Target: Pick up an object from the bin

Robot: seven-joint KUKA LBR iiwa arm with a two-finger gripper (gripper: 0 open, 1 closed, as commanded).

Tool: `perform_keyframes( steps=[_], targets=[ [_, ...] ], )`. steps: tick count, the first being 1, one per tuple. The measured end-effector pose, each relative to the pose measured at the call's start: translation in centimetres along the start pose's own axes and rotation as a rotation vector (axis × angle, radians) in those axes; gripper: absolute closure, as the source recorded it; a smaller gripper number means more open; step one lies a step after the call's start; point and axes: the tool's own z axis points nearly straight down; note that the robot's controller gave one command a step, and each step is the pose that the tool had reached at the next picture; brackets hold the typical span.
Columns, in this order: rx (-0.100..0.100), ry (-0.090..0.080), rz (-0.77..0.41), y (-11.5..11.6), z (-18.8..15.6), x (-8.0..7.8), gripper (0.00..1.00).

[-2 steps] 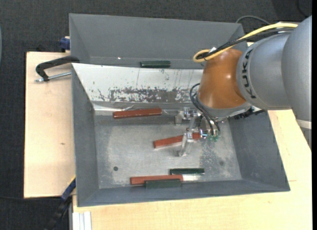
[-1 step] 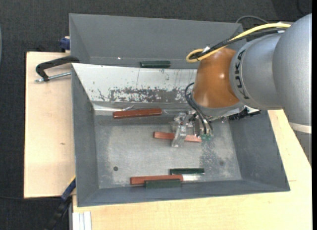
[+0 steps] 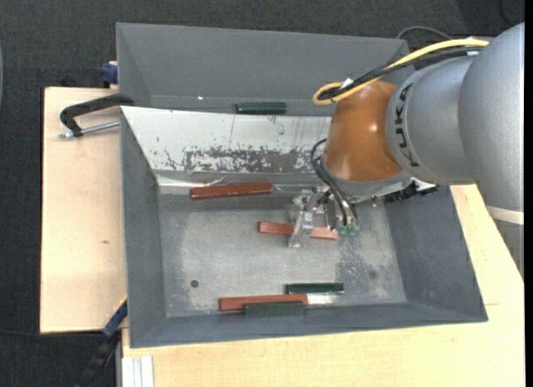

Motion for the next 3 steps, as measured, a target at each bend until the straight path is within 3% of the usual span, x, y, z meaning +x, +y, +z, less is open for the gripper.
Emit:
perform_keyframes(
  steps=[1, 3],
  targets=[
    [0.001, 0.005, 0.0, 0.0, -0.5, 0.2, 1.0],
    [-0.001, -0.002, 0.0, 0.0, -3.2, -0.1, 1.0]
  ],
)
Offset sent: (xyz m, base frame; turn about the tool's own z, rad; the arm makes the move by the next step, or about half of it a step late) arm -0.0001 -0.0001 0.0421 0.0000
